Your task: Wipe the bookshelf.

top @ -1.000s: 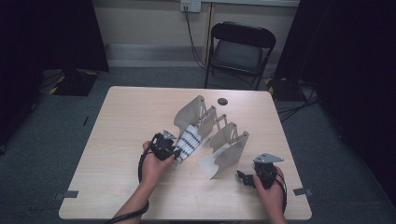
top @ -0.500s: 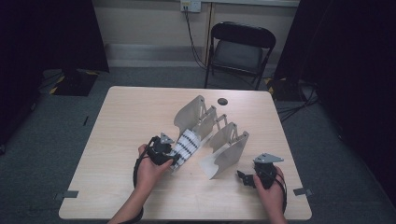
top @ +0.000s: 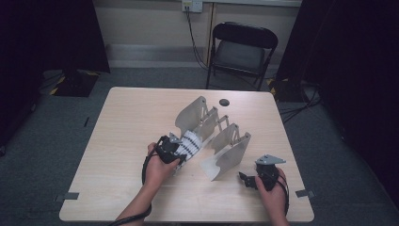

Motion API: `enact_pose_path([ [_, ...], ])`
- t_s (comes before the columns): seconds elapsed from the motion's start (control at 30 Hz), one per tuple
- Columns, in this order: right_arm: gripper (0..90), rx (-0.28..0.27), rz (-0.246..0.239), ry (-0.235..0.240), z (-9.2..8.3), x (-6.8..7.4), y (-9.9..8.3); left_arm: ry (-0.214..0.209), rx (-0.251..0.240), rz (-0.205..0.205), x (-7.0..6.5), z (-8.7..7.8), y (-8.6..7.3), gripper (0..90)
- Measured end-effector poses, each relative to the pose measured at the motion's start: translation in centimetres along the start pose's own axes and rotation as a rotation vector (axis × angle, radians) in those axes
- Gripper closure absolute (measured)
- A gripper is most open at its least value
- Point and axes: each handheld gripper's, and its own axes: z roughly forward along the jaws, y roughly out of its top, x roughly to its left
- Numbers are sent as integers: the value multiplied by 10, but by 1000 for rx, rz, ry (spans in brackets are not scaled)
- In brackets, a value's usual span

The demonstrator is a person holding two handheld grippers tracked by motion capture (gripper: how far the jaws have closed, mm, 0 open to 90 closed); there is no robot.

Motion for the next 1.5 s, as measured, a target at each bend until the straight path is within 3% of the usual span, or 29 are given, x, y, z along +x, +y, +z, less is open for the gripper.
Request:
enact_pose_path([
  [0.13, 121, 0, 0, 0, 0, 0, 0, -17, 19, 3, 0, 0, 3, 693],
  [0.3, 121, 0, 0, 0, 0, 0, 0, -21, 26, 3, -3, -1, 5, 748],
  [0.37, 122, 0, -2, 0, 0, 0, 0, -32, 22, -2, -3, -3, 5, 753],
  [0.6, 123, -1, -4, 1, 0, 1, 0, -36, -5, 41, -9, -17, 20, 756],
  [0.9, 122, -1, -3, 1, -1, 1, 0, -21, -96, 95, -15, -47, 58, 754],
  [1.1, 124, 0, -3, -1, -1, 1, -1, -1, -119, 134, -15, -62, 81, 752],
  [1.4, 123, 0, -2, 0, -1, 1, -1, 17, -171, 140, -9, -69, 96, 751],
  [1.5, 123, 0, -2, 0, -1, 1, -1, 15, -152, 164, -10, -63, 95, 749],
])
